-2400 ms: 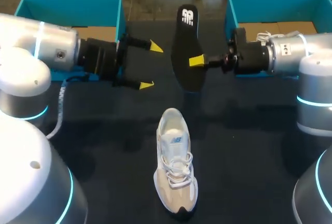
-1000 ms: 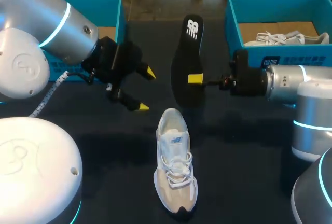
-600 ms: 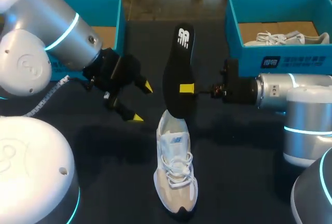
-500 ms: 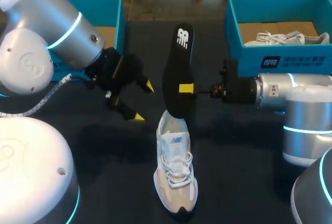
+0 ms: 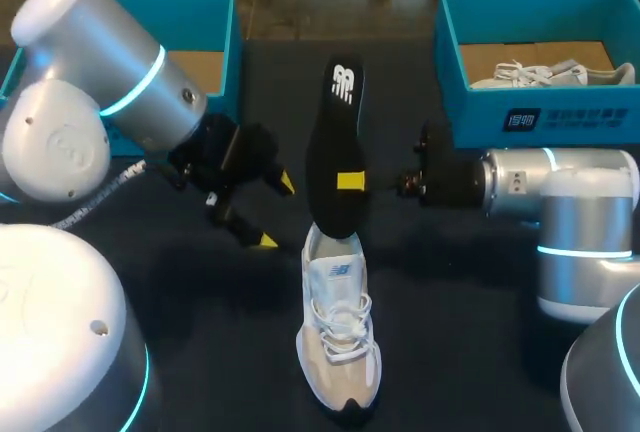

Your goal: Take the shoe out of the shoebox, open the shoe tongue, remove and reinsert the insole, then place the shoe into the shoebox

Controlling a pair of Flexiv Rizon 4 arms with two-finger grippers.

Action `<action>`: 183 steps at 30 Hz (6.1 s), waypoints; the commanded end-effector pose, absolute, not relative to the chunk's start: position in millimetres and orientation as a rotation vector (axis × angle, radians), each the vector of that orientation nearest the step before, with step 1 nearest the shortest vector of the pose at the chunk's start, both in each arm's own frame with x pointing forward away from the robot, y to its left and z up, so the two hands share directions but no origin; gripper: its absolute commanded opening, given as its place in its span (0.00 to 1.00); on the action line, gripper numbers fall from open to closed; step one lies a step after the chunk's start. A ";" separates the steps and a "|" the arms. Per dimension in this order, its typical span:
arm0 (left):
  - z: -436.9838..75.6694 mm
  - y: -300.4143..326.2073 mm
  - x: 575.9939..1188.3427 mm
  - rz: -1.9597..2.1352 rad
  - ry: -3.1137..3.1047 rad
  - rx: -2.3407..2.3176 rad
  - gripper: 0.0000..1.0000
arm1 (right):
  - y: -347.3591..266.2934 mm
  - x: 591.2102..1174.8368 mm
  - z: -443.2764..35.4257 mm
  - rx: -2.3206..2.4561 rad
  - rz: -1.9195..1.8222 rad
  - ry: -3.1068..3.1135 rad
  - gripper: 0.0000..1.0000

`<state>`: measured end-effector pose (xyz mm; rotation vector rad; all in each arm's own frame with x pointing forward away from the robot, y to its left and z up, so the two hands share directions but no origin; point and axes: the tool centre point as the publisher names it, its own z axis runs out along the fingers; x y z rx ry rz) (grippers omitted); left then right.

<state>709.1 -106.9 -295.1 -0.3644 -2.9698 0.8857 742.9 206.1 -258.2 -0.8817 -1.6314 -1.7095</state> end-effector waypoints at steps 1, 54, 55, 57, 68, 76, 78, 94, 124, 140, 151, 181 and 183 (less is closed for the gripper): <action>-307.9 -116.5 701.7 0.824 -3.010 -0.319 1.00 | 215.8 743.3 -269.8 -0.855 -1.729 -1.629 0.00; -366.4 -120.3 693.1 0.630 -3.018 -0.058 1.00 | 219.4 731.6 -292.9 -0.784 -1.859 -1.717 0.00; -366.9 -120.0 693.3 0.632 -3.019 -0.053 1.00 | 219.9 731.0 -292.8 -0.792 -1.864 -1.722 0.00; -368.0 -119.4 693.7 0.641 -3.023 -0.041 1.00 | 220.2 730.2 -292.8 -0.802 -1.877 -1.722 0.00; -373.2 -119.3 694.4 0.647 -3.025 -0.027 1.00 | 219.5 728.1 -298.6 -0.850 -1.920 -1.705 0.00; -374.3 -118.7 694.7 0.640 -3.026 -0.019 1.00 | 225.3 729.0 -304.0 -0.874 -1.916 -1.694 0.00; -374.3 -118.7 694.7 0.640 -3.026 -0.019 1.00 | 226.2 729.2 -303.1 -0.874 -1.918 -1.691 0.00; -374.3 -118.7 694.7 0.640 -3.026 -0.019 1.00 | 216.7 732.5 -312.4 -0.913 -1.910 -1.672 0.00; -374.3 -118.7 694.7 0.640 -3.026 -0.019 1.00 | 212.4 721.8 -328.8 -0.806 -1.863 -1.664 0.00; -379.3 -123.9 693.8 0.646 -3.026 -0.014 1.00 | 217.4 702.5 -339.5 -0.827 -1.859 -1.746 0.00; -385.7 -129.0 693.6 0.624 -3.020 0.002 1.00 | 216.7 692.4 -348.0 -0.826 -1.768 -1.792 0.00; -372.6 -124.6 682.6 0.618 -3.020 0.006 1.00 | 213.6 680.5 -354.8 -0.776 -1.722 -1.775 0.00; -372.1 -123.9 681.5 0.615 -3.019 0.008 1.00 | 213.8 680.6 -354.9 -0.774 -1.721 -1.774 0.00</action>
